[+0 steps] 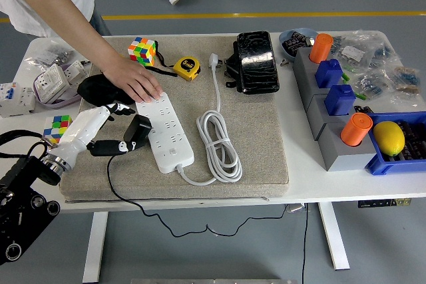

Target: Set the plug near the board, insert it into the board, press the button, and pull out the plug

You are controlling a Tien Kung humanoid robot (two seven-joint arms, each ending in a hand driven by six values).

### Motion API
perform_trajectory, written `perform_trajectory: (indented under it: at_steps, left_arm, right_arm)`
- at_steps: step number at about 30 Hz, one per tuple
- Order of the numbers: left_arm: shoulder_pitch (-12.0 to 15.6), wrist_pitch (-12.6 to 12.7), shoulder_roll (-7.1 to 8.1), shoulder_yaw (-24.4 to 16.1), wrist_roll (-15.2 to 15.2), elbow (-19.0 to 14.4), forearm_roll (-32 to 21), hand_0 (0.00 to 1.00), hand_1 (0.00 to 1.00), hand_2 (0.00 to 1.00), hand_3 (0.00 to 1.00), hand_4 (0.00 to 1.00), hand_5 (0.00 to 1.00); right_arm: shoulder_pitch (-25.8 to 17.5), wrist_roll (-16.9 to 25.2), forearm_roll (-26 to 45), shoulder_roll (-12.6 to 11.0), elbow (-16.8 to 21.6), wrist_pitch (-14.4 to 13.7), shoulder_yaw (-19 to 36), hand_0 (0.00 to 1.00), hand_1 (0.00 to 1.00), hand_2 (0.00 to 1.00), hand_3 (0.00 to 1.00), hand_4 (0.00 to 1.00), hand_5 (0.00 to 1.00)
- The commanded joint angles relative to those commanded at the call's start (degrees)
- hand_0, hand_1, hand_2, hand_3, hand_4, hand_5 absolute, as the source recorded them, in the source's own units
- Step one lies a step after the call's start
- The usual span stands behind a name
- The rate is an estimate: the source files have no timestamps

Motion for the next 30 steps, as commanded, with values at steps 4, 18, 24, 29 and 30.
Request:
perform_trajectory:
  at_steps: [4, 18, 24, 29, 30]
  left_arm:
    - [0.4, -0.08, 0.18, 0.42, 0.43, -0.46, 0.13, 0.636, 0.748, 0.759, 0.725, 0.99, 0.581]
    - [0.78, -1.16, -0.05, 2.55, 2.27, -1.79, -0.58, 0.554, 0.685, 0.715, 0.72, 0.987, 0.577]
    - [0.72, -1.11, -0.18, 3.4, 2.45, -2.73, -0.09, 0.534, 0.669, 0.701, 0.721, 0.987, 0.576]
    - [0.68, -0.88, -0.19, 3.4, 2.46, -3.59, 1.07, 0.529, 0.662, 0.693, 0.717, 0.989, 0.576]
    - [0.62, -0.8, -0.16, 3.49, 2.48, -3.83, 1.3, 0.529, 0.662, 0.693, 0.717, 0.989, 0.576]
  right_arm:
    - [-0.05, 0.04, 0.07, 0.08, -0.05, 0.01, 0.04, 0.557, 0.649, 0.631, 0.533, 0.906, 0.448]
    - [-0.1, 0.27, 0.04, 0.05, 0.05, -0.11, 0.0, 0.557, 0.649, 0.63, 0.532, 0.907, 0.447]
    - [-0.07, 0.38, 0.19, 0.11, -0.04, -0.19, -0.01, 0.557, 0.649, 0.629, 0.532, 0.907, 0.447]
    - [0.0, 0.49, 0.18, 0.07, 0.0, -0.26, -0.07, 0.558, 0.65, 0.627, 0.532, 0.907, 0.446]
    - [0.01, 0.51, 0.18, 0.05, 0.01, -0.27, -0.12, 0.558, 0.65, 0.627, 0.532, 0.907, 0.446]
